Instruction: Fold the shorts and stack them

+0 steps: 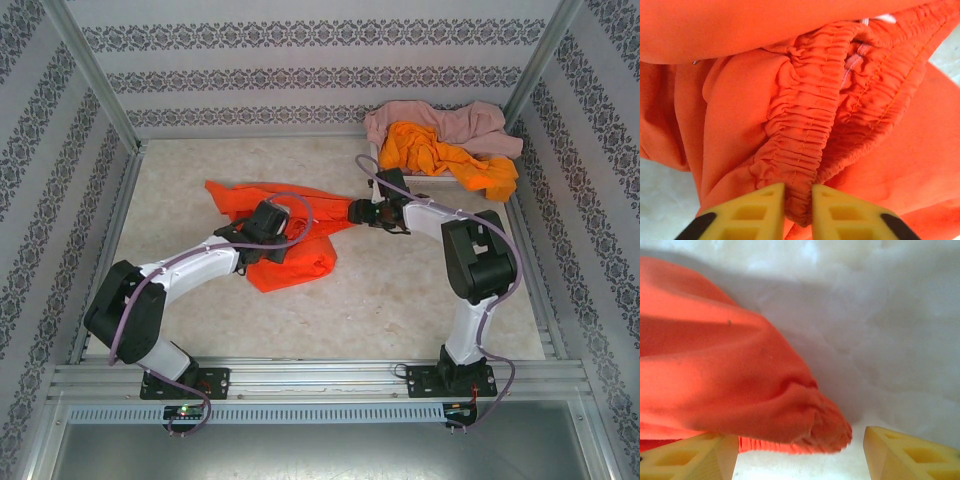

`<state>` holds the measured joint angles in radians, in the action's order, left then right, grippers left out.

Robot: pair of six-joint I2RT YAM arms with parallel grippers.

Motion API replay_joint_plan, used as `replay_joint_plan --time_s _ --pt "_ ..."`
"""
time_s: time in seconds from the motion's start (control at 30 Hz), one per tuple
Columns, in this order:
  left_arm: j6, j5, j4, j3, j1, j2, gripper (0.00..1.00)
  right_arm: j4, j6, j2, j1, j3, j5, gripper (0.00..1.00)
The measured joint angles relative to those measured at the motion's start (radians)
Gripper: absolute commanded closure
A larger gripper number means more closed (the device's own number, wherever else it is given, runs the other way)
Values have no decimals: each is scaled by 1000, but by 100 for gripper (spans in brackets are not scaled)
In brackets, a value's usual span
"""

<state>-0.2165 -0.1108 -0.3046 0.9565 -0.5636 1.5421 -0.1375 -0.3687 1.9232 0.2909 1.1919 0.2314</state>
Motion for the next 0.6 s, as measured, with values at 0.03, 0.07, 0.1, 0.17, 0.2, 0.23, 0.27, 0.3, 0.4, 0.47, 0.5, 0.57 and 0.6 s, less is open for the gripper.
replay_joint_plan --time_s 0.03,0.07,0.1,0.17,0.2,0.23,0.27,0.3,0.4,0.47,0.5,0.57,0.6 --pt "0 -3 2 -5 0 0 91 0 19 8 1 11 0 35" --pt "-1 -3 5 -8 0 0 93 -1 38 15 2 20 0 35" --pt "-2 -3 6 -10 0 0 94 -1 56 21 5 27 0 35" --pt "-4 -3 7 -11 0 0 95 -2 89 36 12 42 0 40" --pt "-4 -3 8 -11 0 0 95 -3 103 42 14 48 -2 41" --pt "-4 -3 11 -13 0 0 95 -6 114 50 20 55 -3 43" --pt "-4 -3 15 -16 0 0 96 -7 123 56 21 58 -5 46" --pt "-5 -5 18 -19 0 0 97 -8 135 61 21 60 -5 49" --pt "-8 -6 29 -34 0 -6 100 -9 158 81 21 65 -5 73" --pt "-12 -7 33 -46 1 -13 100 -12 159 90 21 69 -6 88" --pt "-14 -7 33 -50 1 -18 100 -12 164 90 21 69 -5 94" --pt "-16 -10 32 -55 3 -36 100 -12 161 89 21 71 -3 100" --pt "-16 -15 31 -57 5 -49 100 -12 159 88 22 72 -3 100"
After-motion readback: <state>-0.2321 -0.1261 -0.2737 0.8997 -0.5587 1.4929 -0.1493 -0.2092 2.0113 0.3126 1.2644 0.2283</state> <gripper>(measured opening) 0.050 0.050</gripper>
